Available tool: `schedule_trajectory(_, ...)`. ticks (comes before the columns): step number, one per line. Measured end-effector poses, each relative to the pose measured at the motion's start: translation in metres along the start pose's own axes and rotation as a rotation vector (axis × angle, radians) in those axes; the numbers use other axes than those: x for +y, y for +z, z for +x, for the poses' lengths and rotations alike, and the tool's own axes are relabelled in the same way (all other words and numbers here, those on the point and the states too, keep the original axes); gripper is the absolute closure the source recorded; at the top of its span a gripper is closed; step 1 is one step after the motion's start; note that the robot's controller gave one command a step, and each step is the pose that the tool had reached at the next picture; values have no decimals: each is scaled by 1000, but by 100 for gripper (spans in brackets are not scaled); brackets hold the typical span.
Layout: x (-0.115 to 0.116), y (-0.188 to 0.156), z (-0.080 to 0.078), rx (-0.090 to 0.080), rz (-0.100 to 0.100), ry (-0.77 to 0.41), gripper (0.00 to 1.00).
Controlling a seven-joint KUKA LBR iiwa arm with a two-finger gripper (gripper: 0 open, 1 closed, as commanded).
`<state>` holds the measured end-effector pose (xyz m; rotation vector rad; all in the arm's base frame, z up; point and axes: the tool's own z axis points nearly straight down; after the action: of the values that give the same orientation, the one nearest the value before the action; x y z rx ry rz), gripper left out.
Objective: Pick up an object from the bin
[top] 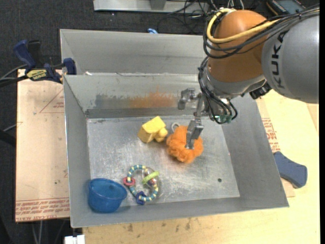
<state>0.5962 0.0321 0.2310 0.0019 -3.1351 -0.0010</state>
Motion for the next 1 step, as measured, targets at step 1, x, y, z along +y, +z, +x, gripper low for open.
schedule_trajectory(1, 0, -5, -1, -8, 0, 2, 100)
